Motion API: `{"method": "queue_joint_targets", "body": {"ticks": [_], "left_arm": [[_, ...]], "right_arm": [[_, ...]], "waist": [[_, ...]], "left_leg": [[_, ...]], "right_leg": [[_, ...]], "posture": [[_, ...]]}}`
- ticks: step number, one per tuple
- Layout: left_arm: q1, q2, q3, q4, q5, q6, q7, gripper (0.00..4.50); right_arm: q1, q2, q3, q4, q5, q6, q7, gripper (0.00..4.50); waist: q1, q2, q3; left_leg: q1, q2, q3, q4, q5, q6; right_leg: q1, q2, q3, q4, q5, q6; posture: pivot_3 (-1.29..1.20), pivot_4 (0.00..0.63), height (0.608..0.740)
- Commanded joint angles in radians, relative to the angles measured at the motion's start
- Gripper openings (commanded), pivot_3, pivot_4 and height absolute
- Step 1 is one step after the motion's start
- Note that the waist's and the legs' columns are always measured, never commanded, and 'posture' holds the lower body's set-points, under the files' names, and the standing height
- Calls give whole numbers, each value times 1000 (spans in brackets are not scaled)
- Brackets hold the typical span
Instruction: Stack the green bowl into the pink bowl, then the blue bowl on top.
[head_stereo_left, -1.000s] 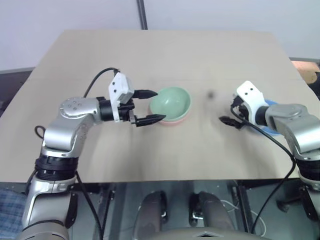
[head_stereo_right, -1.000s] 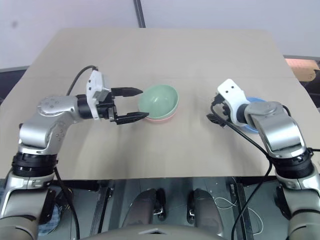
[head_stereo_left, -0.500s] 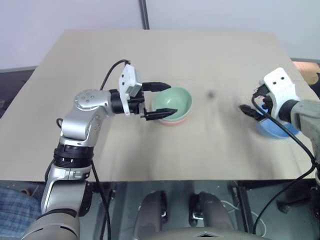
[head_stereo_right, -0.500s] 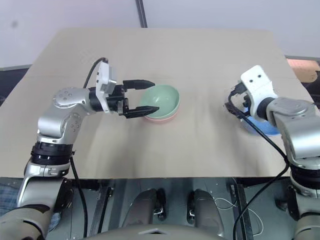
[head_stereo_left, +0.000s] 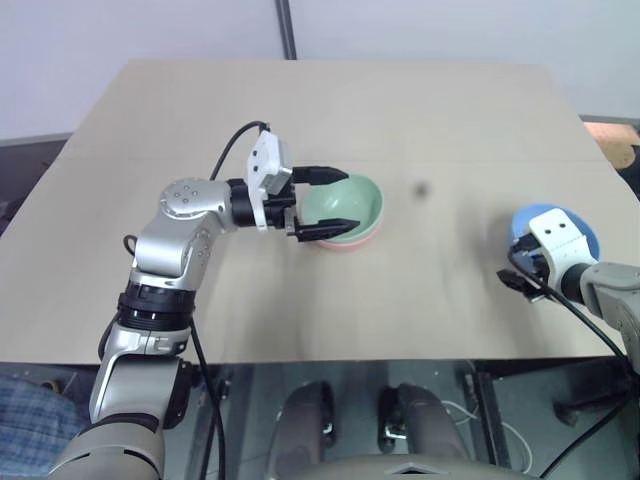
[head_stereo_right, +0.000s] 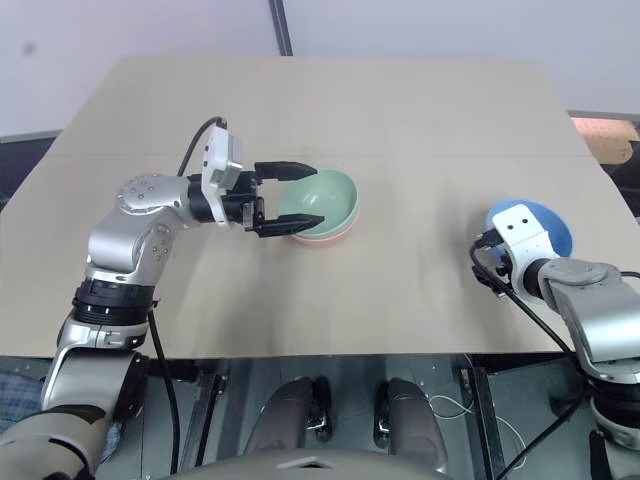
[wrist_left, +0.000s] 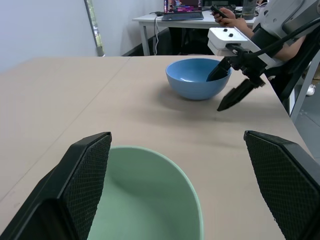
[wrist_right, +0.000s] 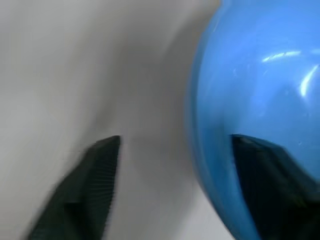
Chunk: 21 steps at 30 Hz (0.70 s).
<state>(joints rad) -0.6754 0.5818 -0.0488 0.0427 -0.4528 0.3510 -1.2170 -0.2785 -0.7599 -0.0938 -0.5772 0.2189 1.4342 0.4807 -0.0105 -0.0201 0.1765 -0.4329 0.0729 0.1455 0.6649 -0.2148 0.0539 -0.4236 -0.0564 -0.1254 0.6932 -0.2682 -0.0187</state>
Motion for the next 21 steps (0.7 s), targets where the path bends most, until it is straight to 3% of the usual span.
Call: {"method": "queue_joint_targets", "body": {"ticks": [1,3,4,5,13,21], "left_arm": [[-18,8,13,-21,0,-17,0,4500],[-15,10,15,-23,1,-17,3,4500],[-14,10,16,-24,1,-16,4,4500],[-12,12,16,-25,0,-15,4,4500],[3,23,23,-38,-3,-12,9,4500],[-4,64,41,13,17,-24,13,4500]], "right_arm": [[-13,-16,-8,-12,14,-29,-1,1836],[-17,-15,-7,-6,19,-35,-2,1073],[-20,-16,-7,-3,20,-39,-4,407],[-22,-19,-4,0,23,-43,-4,24],[-93,-53,50,24,42,-101,23,24],[-457,17,303,23,86,-258,149,24]], "waist": [[0,0,0],[1,0,0],[1,0,0],[0,0,0],[-2,0,0],[-6,1,1]], "left_leg": [[0,0,0,0,0,0],[0,0,0,0,0,0],[0,0,0,0,0,0],[0,0,0,0,0,0],[0,0,0,0,0,0],[1,1,1,0,0,0]], "right_leg": [[0,0,0,0,0,0],[0,0,0,0,0,0],[0,0,0,0,0,0],[0,0,0,0,0,0],[0,0,0,0,0,0],[-1,1,1,1,0,0]], "posture": [[0,150,739],[0,150,739],[0,150,739],[0,150,739],[0,150,739],[0,150,739]]}}
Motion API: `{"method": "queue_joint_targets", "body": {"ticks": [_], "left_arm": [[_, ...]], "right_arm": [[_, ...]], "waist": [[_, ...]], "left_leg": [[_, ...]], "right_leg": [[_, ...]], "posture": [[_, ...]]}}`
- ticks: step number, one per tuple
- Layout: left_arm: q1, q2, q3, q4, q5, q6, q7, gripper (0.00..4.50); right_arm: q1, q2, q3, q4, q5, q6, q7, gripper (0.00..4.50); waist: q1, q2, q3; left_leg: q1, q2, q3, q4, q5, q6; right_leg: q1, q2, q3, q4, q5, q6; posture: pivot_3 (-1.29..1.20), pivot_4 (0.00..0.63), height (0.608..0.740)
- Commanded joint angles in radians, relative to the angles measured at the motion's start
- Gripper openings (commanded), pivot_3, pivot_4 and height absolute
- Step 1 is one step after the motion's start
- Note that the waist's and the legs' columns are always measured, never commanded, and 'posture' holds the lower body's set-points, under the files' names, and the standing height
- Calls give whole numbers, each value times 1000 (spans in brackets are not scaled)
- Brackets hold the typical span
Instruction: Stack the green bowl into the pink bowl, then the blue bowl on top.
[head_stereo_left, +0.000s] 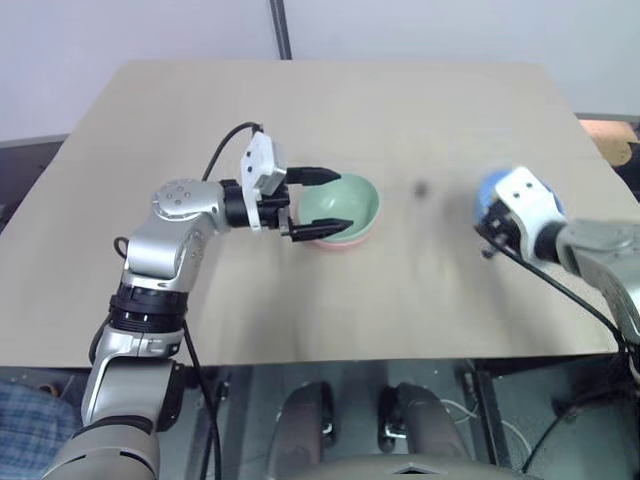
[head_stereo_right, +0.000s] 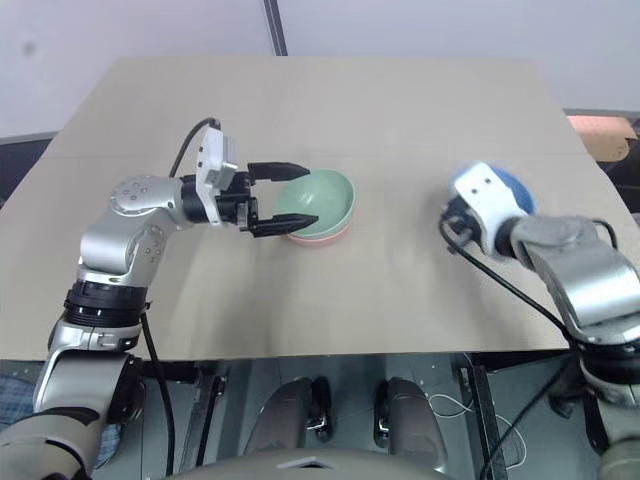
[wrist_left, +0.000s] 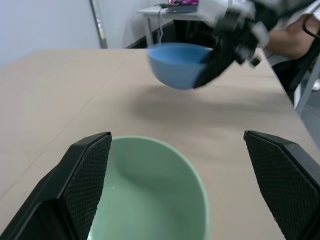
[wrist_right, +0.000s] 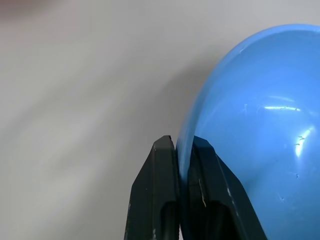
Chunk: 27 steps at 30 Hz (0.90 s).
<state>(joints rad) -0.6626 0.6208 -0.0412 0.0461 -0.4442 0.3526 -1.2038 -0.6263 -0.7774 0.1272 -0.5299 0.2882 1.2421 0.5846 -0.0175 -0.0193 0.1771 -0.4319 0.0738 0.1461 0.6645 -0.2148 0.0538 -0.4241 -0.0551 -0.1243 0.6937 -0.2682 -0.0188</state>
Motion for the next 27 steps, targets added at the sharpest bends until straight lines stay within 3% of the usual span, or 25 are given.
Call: {"method": "queue_joint_targets", "body": {"ticks": [1,13,27], "left_arm": [[-24,28,34,22,14,-32,0,4500],[-11,122,133,27,-3,-11,21,4500],[185,297,310,-79,-29,41,55,4500]], "right_arm": [[-154,57,117,-16,20,-75,58,24],[-353,266,384,168,-58,-308,152,24],[-381,384,428,327,-153,-468,214,24]], "waist": [[2,0,0],[2,-1,0],[1,-1,0]], "left_leg": [[0,0,0,0,0,0],[-2,-1,0,1,0,0],[-2,0,0,1,0,0]], "right_leg": [[0,0,0,0,0,0],[0,-2,-1,1,2,-3],[-1,-2,-1,1,2,-4]], "posture": [[0,150,739],[0,150,739],[0,150,739]]}}
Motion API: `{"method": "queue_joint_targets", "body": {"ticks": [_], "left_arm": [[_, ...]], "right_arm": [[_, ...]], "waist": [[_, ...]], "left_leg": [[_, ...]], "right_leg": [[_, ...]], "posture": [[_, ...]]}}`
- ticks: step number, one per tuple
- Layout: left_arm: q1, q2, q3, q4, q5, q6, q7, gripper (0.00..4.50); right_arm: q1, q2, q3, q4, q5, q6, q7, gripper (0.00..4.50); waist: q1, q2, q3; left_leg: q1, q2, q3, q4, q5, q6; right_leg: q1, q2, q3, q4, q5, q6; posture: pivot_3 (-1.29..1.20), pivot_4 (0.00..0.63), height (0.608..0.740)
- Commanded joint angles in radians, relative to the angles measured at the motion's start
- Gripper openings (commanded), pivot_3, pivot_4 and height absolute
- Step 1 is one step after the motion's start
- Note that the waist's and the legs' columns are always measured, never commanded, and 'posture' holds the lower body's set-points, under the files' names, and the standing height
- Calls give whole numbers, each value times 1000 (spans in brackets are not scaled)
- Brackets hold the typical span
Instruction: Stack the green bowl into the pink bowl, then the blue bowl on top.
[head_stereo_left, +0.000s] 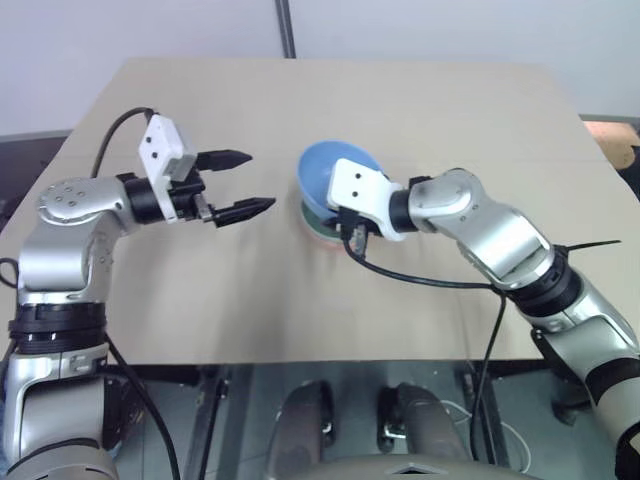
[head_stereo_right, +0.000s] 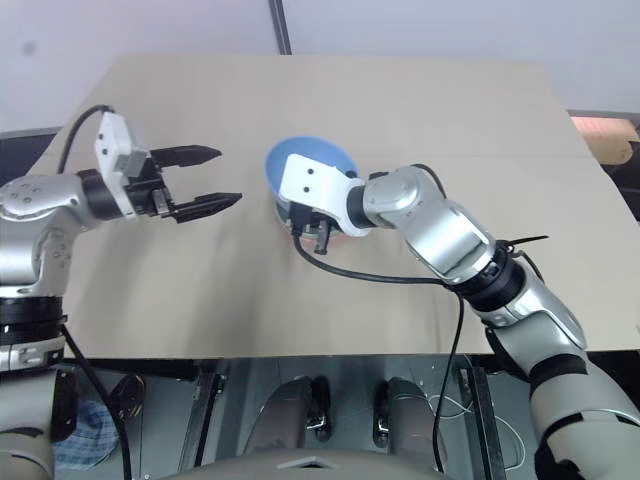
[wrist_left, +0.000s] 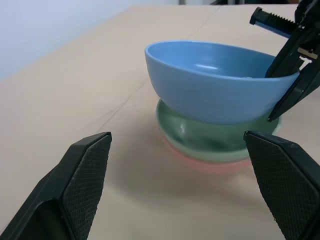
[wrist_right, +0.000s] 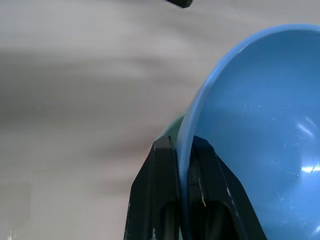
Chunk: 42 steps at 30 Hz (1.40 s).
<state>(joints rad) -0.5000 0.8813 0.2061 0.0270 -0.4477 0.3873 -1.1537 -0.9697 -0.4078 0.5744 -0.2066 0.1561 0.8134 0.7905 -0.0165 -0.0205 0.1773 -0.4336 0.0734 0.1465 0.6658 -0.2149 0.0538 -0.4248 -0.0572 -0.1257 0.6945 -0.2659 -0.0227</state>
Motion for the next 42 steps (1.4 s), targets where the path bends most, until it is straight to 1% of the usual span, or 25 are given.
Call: {"method": "queue_joint_targets", "body": {"ticks": [1,4,7,8,9,11,12,13,14,17,19,23,27,29,32,35,39,42], "left_arm": [[34,44,72,-64,-27,8,8,4500],[47,58,83,-65,-26,3,16,4500],[47,68,86,-61,-26,-3,17,4500],[45,70,87,-57,-25,-5,18,4500],[42,72,87,-54,-25,-6,18,4500],[39,74,84,-49,-24,-9,17,4500],[37,73,80,-48,-23,-11,15,4500],[34,71,74,-47,-22,-13,14,4500],[32,69,71,-48,-23,-13,14,4500],[31,64,64,-52,-26,-12,12,4500],[27,62,57,-50,-24,-12,12,4500],[37,56,37,-56,-13,-18,15,4500],[54,39,35,-93,-29,-1,34,4500],[69,36,33,-108,-23,8,50,4500],[91,24,31,-136,-20,42,94,4500],[106,18,41,-155,-16,58,132,4500],[129,13,55,-151,-12,49,157,4500],[140,3,71,-140,-14,33,177,4500]], "right_arm": [[-39,21,-20,13,-27,-46,11,24],[-39,34,-20,32,-44,-68,19,24],[-37,48,-26,42,-55,-75,23,1275],[-36,51,-28,46,-58,-75,24,1811],[-35,53,-29,49,-60,-76,25,2231],[-32,55,-31,52,-67,-76,27,3373],[-31,52,-27,50,-76,-78,26,3744],[-30,49,-26,47,-81,-78,28,4332],[-29,45,-24,43,-87,-77,29,4445],[-18,36,-43,18,-81,-43,34,4445],[-4,25,-87,-14,-37,14,49,4445],[48,0,-232,-79,92,119,82,4445],[112,-88,-348,-171,203,170,142,4445],[130,-103,-425,-204,269,232,129,4445],[170,-120,-575,-244,362,327,90,4445],[219,-158,-653,-269,393,350,54,4445],[339,-226,-731,-236,346,210,18,4445],[456,-287,-759,-190,308,90,36,4445]], "waist": [[-1,0,0],[1,0,0],[1,0,0],[1,0,0],[1,0,0],[0,0,0],[0,0,0],[0,0,0],[0,0,0],[0,0,0],[1,0,0],[3,0,0],[5,0,0],[3,0,0],[0,0,0],[3,0,0],[6,0,0],[7,0,0]], "left_leg": [[0,0,0,0,0,0],[0,0,0,0,0,0],[0,0,0,0,0,0],[0,0,0,0,0,0],[0,0,0,0,0,0],[0,0,0,0,0,0],[0,0,0,0,0,0],[0,0,0,0,0,0],[0,0,0,0,0,0],[0,0,0,0,0,0],[0,0,0,0,0,0],[0,0,0,0,0,0],[0,0,-1,0,0,0],[0,0,0,0,0,0],[1,0,0,-1,0,0],[1,0,0,-2,0,0],[0,0,0,-2,0,0],[0,-1,0,-2,0,0]], "right_leg": [[0,0,0,0,0,0],[0,0,0,0,0,0],[0,0,0,0,0,0],[0,0,0,0,0,0],[0,0,0,0,0,0],[0,0,0,0,0,0],[0,0,0,0,0,0],[0,0,0,0,0,0],[0,0,0,0,0,0],[0,0,0,0,0,0],[0,0,0,0,0,0],[0,0,0,0,0,0],[0,0,-1,-1,0,0],[0,0,0,-1,0,0],[0,0,0,0,0,0],[0,0,0,-1,0,0],[0,-1,0,-1,0,0],[0,-1,0,-1,-2,3]], "posture": [[0,150,739],[0,150,739],[0,150,739],[0,150,739],[0,150,739],[0,150,739],[0,150,739],[0,150,739],[0,150,739],[0,150,739],[0,150,739],[0,150,739],[0,150,739],[0,150,739],[0,150,739],[0,150,739],[0,150,739],[0,150,739]]}}
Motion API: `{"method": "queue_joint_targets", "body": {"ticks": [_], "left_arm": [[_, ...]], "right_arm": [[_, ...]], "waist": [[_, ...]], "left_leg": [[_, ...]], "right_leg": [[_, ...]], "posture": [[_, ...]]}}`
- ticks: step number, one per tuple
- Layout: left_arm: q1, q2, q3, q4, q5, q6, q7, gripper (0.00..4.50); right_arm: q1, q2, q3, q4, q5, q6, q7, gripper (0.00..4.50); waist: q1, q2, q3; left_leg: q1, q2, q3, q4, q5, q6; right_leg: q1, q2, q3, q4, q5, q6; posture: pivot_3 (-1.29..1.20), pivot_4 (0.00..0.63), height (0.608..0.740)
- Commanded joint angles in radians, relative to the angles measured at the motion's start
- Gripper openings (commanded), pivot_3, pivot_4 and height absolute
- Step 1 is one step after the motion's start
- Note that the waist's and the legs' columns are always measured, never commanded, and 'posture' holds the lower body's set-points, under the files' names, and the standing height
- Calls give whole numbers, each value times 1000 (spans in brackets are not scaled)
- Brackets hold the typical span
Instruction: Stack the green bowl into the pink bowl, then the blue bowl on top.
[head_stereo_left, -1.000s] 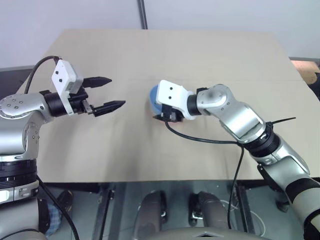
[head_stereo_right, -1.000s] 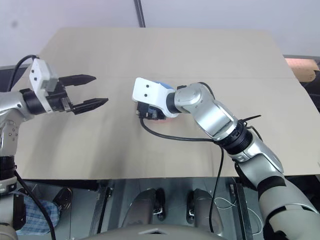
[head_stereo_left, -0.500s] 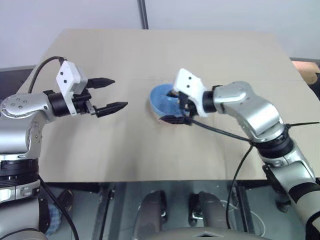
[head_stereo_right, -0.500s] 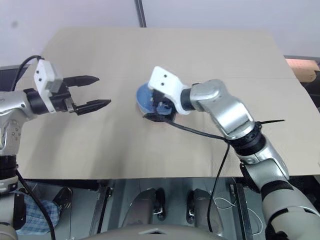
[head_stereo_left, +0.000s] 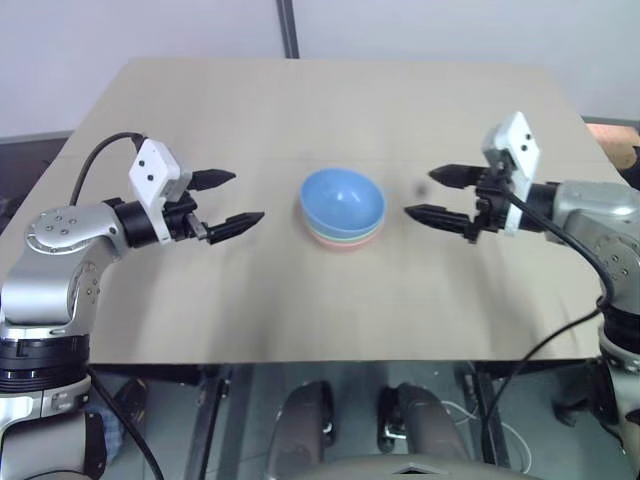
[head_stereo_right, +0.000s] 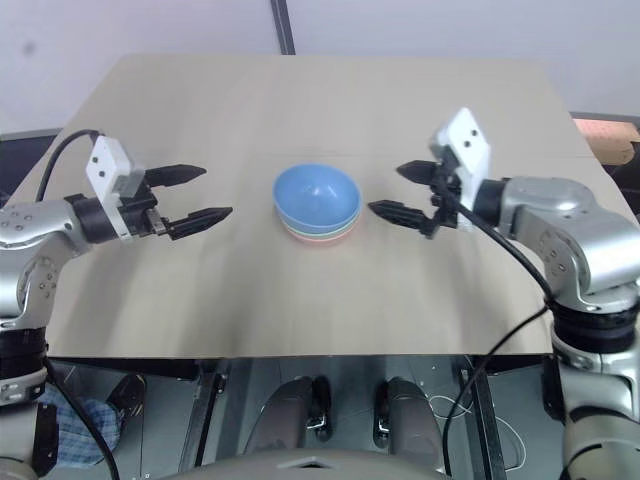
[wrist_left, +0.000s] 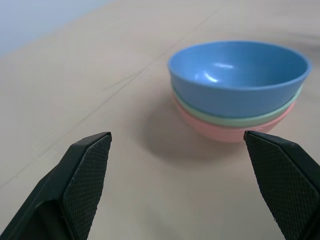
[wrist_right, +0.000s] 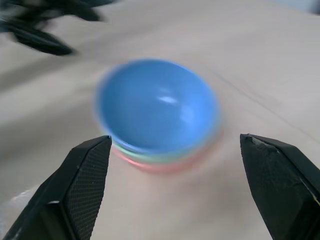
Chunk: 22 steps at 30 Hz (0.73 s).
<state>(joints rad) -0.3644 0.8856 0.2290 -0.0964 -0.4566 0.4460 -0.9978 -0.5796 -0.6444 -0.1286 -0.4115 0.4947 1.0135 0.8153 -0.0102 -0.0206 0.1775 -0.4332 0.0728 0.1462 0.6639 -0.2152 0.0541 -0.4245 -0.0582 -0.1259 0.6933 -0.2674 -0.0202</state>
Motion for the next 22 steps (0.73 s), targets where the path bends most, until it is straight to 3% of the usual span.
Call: {"method": "queue_joint_targets", "body": {"ticks": [1,9,22], "left_arm": [[14,-4,53,-19,-6,-30,24,4500],[88,16,70,-51,13,-89,11,4500],[129,19,77,-114,-24,-96,-17,4500]], "right_arm": [[110,-80,-54,29,-52,-162,28,4445],[287,-167,-105,43,-4,-344,158,4445],[280,-196,-82,76,25,-399,203,4445]], "waist": [[2,0,0],[-3,0,0],[0,0,0]], "left_leg": [[0,0,0,0,0,0],[1,1,1,-2,0,0],[1,0,0,-2,-2,3]], "right_leg": [[0,0,0,0,0,0],[0,1,1,0,-1,1],[0,0,1,0,-1,1]], "posture": [[0,150,739],[0,150,739],[0,150,739]]}}
